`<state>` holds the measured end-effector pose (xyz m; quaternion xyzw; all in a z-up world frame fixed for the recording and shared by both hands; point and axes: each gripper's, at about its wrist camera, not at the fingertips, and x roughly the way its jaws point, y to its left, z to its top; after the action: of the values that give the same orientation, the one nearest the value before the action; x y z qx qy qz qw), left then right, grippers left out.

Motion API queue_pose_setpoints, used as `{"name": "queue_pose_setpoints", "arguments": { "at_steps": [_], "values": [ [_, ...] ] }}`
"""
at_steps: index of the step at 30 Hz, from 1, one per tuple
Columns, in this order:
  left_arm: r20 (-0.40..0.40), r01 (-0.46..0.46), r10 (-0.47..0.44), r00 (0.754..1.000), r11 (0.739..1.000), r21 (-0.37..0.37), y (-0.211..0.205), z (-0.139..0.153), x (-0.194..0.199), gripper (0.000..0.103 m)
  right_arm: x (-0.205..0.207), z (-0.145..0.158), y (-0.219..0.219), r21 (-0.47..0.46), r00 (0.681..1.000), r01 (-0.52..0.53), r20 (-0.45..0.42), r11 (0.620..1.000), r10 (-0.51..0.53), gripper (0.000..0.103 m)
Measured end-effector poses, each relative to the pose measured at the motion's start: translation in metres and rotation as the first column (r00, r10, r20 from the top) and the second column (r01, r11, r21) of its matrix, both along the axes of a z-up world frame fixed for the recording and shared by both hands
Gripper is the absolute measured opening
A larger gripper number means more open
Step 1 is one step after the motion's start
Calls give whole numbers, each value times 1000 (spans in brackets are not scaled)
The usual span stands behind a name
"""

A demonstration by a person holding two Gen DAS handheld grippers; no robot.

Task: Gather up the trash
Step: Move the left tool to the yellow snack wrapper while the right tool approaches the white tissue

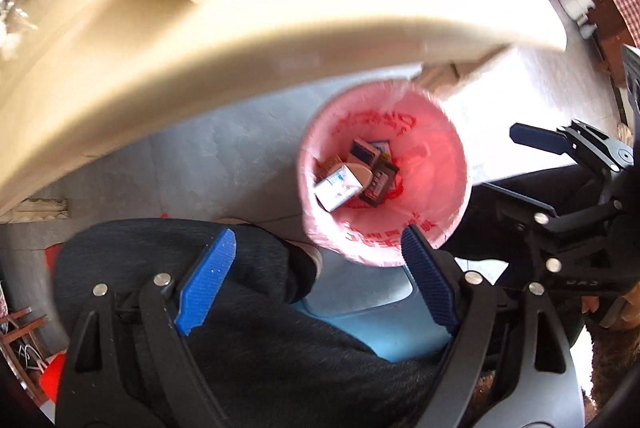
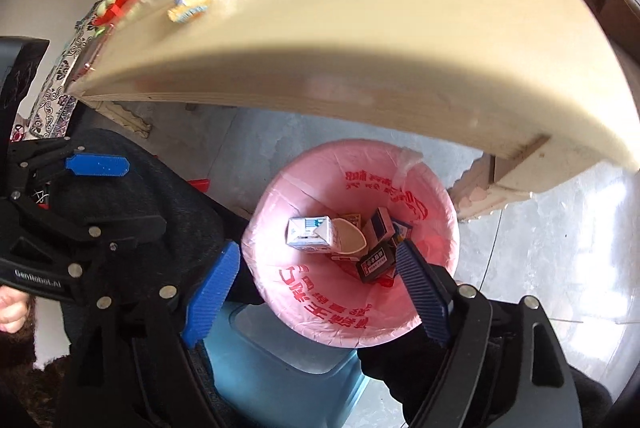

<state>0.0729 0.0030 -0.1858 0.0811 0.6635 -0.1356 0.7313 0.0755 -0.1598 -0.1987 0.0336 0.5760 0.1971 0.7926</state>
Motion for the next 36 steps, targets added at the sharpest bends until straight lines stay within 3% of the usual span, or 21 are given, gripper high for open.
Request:
{"name": "queue_pose_setpoints", "arguments": {
  "at_steps": [5,8,9,12,17,24,28,36],
  "values": [
    [115,-99,89,989,992,82,33,76,32,83,35,91,12,3,992,-61,113,998,61,79],
    [103,-166,164,981,986,13,51,115,54,83,61,144,21,11,983,-102,157,995,99,80],
    [95,-183,183,978,983,-10,56,128,61,83,61,144,21,11,983,-102,157,995,99,80],
    [129,-242,241,962,970,-8,64,159,78,83,87,187,33,-21,972,-132,196,991,133,81],
    [83,-323,325,942,945,-47,73,180,105,83,119,226,52,-33,963,-184,194,982,187,81],
    [44,-418,421,906,906,-58,87,165,124,83,161,211,70,-15,973,-212,94,977,212,81],
    [-22,-471,471,882,879,-67,92,136,138,83,186,189,81,-29,977,-210,39,977,211,81],
    [-69,-557,554,830,830,-28,98,85,164,83,217,146,98,-48,969,-248,-29,968,247,81]
  ]
}}
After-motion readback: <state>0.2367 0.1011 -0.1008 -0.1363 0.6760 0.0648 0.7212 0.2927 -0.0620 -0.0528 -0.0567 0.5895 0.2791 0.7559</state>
